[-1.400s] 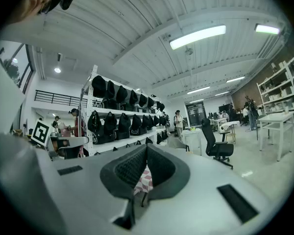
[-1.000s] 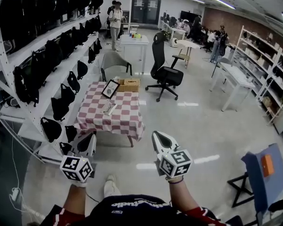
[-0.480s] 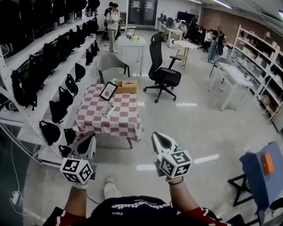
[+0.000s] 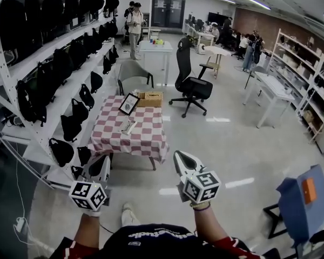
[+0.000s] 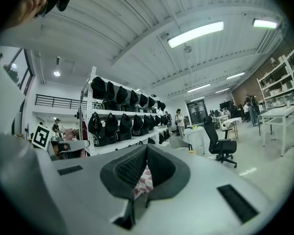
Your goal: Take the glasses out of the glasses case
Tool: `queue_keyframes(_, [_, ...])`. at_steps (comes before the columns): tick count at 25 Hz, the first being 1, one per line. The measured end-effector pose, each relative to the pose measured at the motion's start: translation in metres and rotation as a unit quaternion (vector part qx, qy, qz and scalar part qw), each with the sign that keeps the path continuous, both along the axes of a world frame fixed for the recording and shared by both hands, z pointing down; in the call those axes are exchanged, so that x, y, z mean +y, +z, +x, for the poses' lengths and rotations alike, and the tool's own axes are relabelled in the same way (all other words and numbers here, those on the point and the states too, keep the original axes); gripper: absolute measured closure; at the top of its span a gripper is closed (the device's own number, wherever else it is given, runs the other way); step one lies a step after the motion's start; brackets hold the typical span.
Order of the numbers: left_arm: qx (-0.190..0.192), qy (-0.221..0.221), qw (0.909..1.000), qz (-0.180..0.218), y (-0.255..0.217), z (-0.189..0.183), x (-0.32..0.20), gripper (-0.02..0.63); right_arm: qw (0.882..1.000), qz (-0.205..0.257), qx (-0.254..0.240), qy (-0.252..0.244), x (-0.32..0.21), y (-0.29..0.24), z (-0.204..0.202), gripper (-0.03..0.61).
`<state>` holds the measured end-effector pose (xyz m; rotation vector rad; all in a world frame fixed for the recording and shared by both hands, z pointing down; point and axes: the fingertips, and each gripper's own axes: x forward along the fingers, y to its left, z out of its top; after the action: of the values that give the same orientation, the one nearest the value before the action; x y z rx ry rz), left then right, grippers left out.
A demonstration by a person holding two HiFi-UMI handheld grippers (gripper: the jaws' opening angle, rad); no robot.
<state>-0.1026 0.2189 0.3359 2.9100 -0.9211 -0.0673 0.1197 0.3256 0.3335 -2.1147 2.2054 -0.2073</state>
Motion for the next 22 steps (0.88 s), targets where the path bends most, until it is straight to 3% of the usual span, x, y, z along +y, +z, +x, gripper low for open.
queue_keyframes(8, [0.008, 0.002, 1.0, -0.005, -0.007, 0.005, -0.028, 0.607, 1.0, -0.004, 0.004, -0.003, -0.024, -0.01, 0.001, 0.581])
queue_keyframes(22, [-0.003, 0.03, 0.9994, -0.014, 0.002, 0.044, -0.109, 0.607, 0.999, -0.031, 0.015, 0.015, -0.096, -0.007, 0.029, 0.581])
